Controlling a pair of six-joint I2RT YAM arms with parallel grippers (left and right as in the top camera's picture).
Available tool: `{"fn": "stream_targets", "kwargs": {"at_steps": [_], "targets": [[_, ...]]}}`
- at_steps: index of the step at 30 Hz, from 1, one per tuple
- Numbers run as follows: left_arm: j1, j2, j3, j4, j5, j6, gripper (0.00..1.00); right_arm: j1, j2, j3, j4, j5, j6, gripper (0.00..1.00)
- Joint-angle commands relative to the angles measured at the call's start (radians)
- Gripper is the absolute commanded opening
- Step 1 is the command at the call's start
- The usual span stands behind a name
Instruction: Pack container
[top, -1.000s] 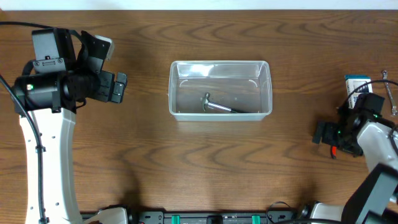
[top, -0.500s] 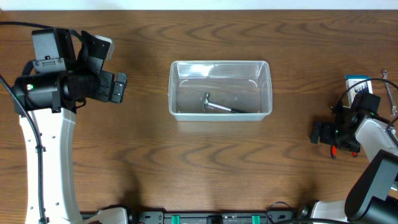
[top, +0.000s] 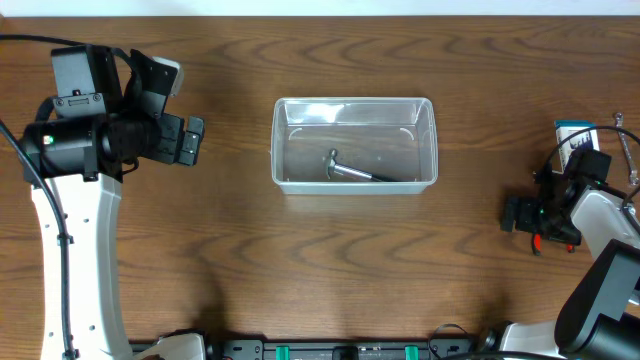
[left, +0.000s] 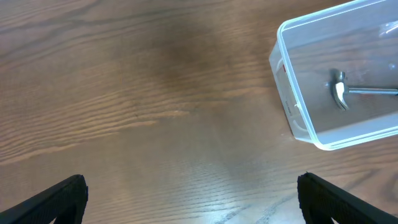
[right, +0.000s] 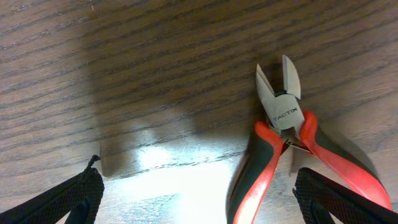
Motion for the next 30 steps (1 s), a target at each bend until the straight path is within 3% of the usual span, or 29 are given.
{"fn": "stream_targets", "kwargs": {"at_steps": [1, 30], "targets": [[0.006, 0.004, 0.001, 0.002, 0.013, -0.002, 0.98, -0.013, 0.009, 0.001, 0.004, 0.008, 0.004, 0.99], [0.006, 0.004, 0.001, 0.002, 0.013, -0.002, 0.98, -0.028, 0.009, 0.0, 0.003, 0.004, 0.004, 0.99]]}}
